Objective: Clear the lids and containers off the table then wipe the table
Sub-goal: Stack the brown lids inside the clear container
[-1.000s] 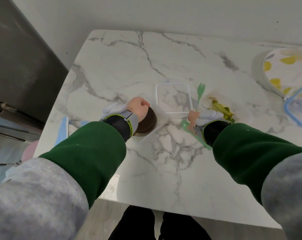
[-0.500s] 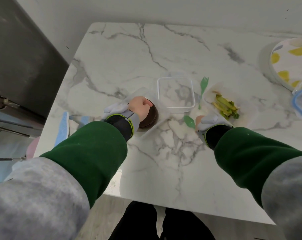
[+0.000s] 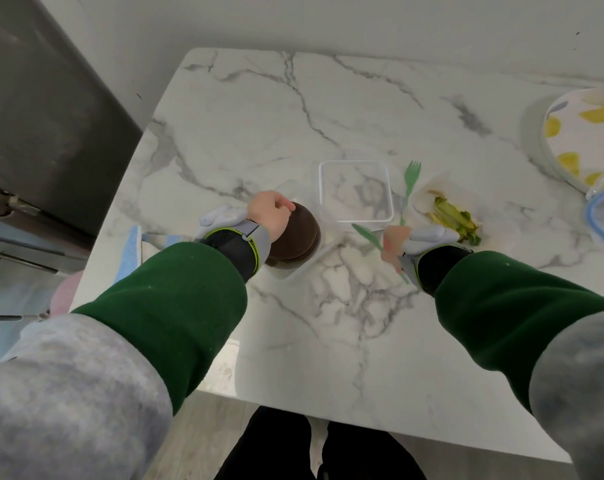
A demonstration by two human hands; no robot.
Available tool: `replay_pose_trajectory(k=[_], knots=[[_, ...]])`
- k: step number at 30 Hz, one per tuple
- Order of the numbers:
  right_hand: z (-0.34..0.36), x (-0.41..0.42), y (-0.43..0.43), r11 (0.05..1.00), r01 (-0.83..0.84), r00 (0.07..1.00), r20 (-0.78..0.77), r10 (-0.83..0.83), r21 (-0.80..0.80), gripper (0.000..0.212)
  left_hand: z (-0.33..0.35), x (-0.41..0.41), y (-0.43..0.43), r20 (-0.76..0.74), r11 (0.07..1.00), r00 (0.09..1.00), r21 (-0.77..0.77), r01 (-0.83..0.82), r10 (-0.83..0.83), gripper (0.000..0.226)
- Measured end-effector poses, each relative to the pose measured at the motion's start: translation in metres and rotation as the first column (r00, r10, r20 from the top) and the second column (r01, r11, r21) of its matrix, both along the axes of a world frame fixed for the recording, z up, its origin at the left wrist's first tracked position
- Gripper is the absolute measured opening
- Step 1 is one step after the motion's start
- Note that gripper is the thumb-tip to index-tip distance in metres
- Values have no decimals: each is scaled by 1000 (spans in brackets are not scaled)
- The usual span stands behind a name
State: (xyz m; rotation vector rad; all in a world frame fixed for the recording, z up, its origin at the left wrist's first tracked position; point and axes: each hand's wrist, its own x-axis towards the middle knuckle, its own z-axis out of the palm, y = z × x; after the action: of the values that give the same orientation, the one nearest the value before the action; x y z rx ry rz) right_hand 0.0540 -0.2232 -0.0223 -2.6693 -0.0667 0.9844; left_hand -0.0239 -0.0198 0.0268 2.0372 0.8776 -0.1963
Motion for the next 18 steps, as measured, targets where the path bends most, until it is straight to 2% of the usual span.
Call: replay_pose_trajectory(k=[2, 6, 8, 10, 18], knots=[[15, 8, 13, 977, -202, 973, 98, 209, -70, 41, 1, 0, 5, 6, 1000, 1000, 2, -12, 12, 38], [48, 20, 51, 934, -348, 904, 293, 312, 78, 7, 4, 0, 24, 21, 999, 999, 4, -44, 44, 38], [57, 16, 76, 873, -479, 831, 368, 417, 93, 10, 5, -1, 42, 39, 996, 995, 15, -88, 88, 37], [63, 15, 93, 802, -596, 733, 434, 524, 38, 14, 5, -2, 51, 48, 992, 992, 34, -119, 117, 36], [47, 8, 157, 656, -737, 557, 403, 726, -163, 11, -3, -12, 94, 8, 984, 984, 3, -175, 175, 37]])
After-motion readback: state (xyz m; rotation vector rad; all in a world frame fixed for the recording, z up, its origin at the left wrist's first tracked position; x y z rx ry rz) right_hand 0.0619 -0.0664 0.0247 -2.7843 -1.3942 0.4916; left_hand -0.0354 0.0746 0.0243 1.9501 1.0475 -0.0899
